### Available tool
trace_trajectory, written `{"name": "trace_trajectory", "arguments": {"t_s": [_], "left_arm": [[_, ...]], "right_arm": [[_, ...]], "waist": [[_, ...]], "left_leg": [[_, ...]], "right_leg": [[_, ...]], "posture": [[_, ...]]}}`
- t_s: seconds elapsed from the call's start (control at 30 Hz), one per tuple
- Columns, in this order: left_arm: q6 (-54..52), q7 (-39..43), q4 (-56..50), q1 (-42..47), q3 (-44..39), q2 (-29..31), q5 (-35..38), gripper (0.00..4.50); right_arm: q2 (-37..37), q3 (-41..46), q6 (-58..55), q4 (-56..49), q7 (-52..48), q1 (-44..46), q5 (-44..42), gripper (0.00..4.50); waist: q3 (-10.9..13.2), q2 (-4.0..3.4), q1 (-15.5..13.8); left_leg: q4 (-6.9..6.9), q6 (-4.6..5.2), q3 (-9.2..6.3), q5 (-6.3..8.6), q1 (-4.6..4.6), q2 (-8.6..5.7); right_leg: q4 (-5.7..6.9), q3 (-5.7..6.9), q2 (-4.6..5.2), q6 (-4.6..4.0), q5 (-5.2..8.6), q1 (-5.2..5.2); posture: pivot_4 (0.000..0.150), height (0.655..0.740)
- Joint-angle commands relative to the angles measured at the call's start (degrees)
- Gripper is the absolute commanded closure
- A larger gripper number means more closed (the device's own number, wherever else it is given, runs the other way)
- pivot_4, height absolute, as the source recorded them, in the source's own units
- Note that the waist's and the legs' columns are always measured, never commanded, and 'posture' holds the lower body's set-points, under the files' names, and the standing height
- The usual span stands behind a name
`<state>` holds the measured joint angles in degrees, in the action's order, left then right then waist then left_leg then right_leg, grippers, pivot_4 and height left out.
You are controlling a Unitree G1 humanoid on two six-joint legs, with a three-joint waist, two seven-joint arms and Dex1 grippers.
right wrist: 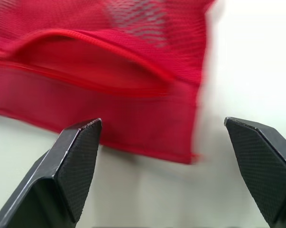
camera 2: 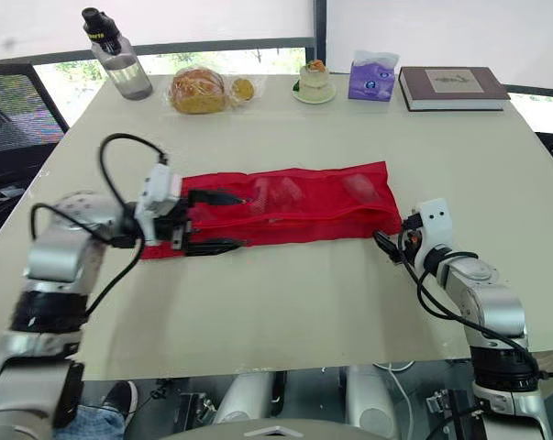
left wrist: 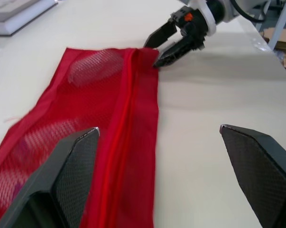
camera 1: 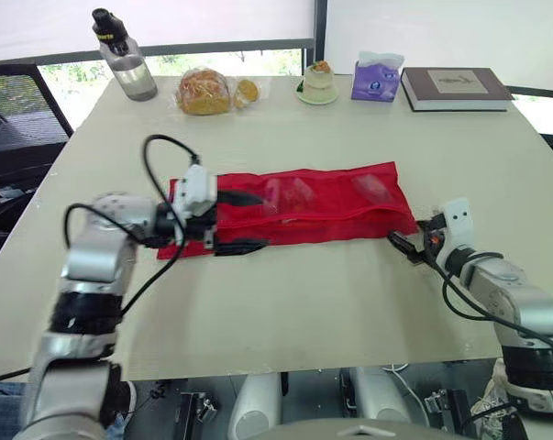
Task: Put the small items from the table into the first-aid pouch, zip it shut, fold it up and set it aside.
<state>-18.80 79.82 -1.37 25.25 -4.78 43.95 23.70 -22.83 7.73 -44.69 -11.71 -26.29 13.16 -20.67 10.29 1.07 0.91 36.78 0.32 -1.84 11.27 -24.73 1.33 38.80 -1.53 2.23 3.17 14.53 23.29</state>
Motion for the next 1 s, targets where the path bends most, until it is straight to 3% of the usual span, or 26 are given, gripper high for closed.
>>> {"name": "trace_trajectory", "arguments": {"t_s": [0.03,0.27,0.7,0.73,0.8,1.0], "left_arm": [[-2.76,-1.05,-7.67,-2.87,-5.07,2.42,5.82,0.00],[-5.84,-4.42,-14.14,-7.02,-7.95,4.44,9.95,0.00],[-8.17,-8.11,-18.11,-8.85,-8.29,5.45,13.45,0.00],[-8.22,-8.32,-18.12,-8.78,-8.14,5.43,13.54,0.00],[-8.31,-8.65,-18.11,-8.79,-7.85,5.40,13.64,0.00],[-11.86,-11.89,-18.04,-10.99,-7.65,6.02,13.34,0.00]], "right_arm": [[-0.21,0.73,-0.97,-0.82,-1.38,0.68,-2.58,1.35],[-4.20,1.89,0.52,-0.25,-0.17,-0.35,0.08,4.42],[-23.48,7.72,2.24,6.43,5.21,-7.32,12.65,4.47],[-24.52,7.68,3.36,7.20,4.99,-7.72,13.32,4.02],[-25.59,7.64,5.25,8.13,4.16,-8.13,13.78,3.64],[-26.77,10.78,9.08,5.44,-1.02,-9.90,11.67,0.80]], "waist": [[0.00,0.00,-0.16],[0.02,-0.02,-0.01],[0.02,-0.03,-1.02],[0.02,-0.03,-1.04],[0.01,-0.02,-0.90],[0.02,-0.02,0.16]], "left_leg": [[0.01,0.00,-0.01,0.00,-0.01,0.00],[-0.02,0.00,0.04,0.00,-0.01,0.00],[0.08,0.00,0.08,0.00,-0.03,-0.09],[0.08,0.00,0.09,0.00,-0.03,-0.09],[0.08,0.00,0.11,0.00,-0.02,-0.08],[-0.01,0.00,0.15,0.00,0.02,-0.01]], "right_leg": [[0.00,0.01,0.00,0.00,0.00,0.00],[0.00,-0.02,0.00,0.00,0.01,0.04],[-0.05,-0.14,0.02,-0.11,0.08,-0.02],[-0.05,-0.15,0.02,-0.12,0.08,-0.02],[-0.06,-0.16,0.02,-0.13,0.09,-0.02],[-0.05,-0.24,-0.08,0.01,0.02,0.01]], "posture": [[0.150,0.7332],[0.150,0.7332],[0.150,0.7332],[0.150,0.7332],[0.150,0.7332],[0.150,0.7332]]}}
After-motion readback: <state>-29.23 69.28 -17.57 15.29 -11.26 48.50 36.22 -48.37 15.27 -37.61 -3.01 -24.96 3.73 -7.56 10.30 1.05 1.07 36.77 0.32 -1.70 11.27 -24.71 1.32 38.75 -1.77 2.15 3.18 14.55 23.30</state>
